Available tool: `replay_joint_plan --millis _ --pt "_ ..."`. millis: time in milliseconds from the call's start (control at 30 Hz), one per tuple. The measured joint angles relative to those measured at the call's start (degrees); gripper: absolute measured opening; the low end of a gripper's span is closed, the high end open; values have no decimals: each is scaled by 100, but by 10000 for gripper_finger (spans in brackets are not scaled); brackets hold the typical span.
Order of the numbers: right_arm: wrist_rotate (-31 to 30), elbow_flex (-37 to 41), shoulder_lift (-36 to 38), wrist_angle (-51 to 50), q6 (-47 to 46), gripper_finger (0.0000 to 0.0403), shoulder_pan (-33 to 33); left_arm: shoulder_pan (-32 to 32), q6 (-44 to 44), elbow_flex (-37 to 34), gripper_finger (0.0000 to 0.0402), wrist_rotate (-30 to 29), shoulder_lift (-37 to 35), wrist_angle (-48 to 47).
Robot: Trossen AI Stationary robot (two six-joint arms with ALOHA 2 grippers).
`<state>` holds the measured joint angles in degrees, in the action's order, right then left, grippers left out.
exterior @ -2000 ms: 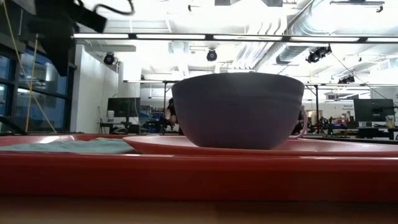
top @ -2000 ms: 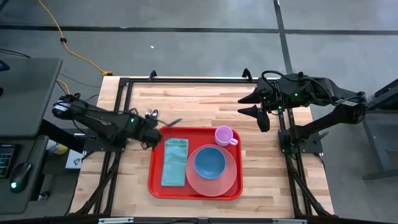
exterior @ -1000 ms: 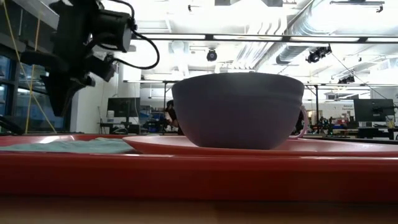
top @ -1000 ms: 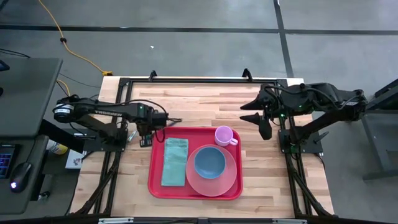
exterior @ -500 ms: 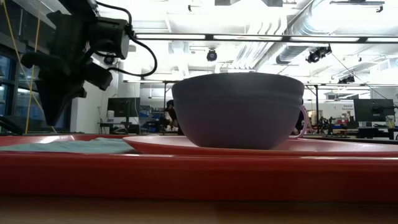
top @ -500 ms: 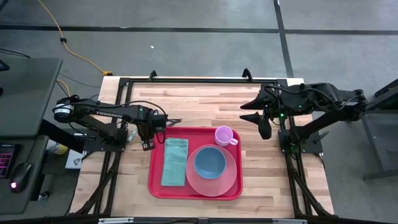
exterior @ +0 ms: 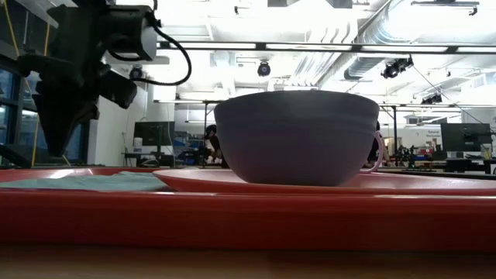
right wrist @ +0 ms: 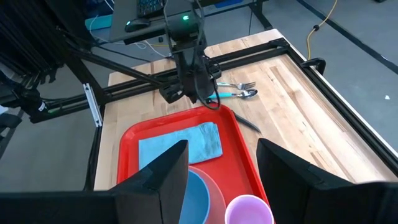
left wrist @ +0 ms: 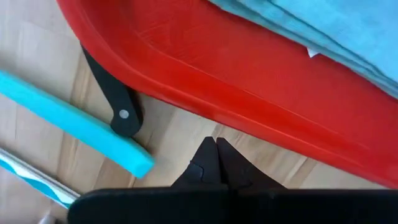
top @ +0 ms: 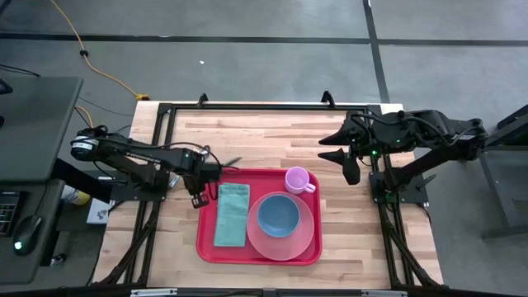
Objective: Set up tray
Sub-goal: Put the knife into the blue napkin
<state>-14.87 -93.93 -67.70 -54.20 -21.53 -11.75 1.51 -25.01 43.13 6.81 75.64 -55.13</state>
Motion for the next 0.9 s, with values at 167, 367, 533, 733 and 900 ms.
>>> replay_joint_plan --millis 167,367,533,733,900 --pt "2 0 1 -1 12 169 0 338 -474 0 8 -350 0 -55" --pt "44 2 0 -1 56 169 0 575 -678 -77 8 -545 0 -233" --pt "85 0 0 1 99 169 0 815 -677 -436 8 -121 0 230" --pt "87 0 0 0 145 169 0 1021 -902 -551 8 -74 0 362" --pt "87 1 1 1 147 169 0 1023 -920 -553 8 20 157 768"
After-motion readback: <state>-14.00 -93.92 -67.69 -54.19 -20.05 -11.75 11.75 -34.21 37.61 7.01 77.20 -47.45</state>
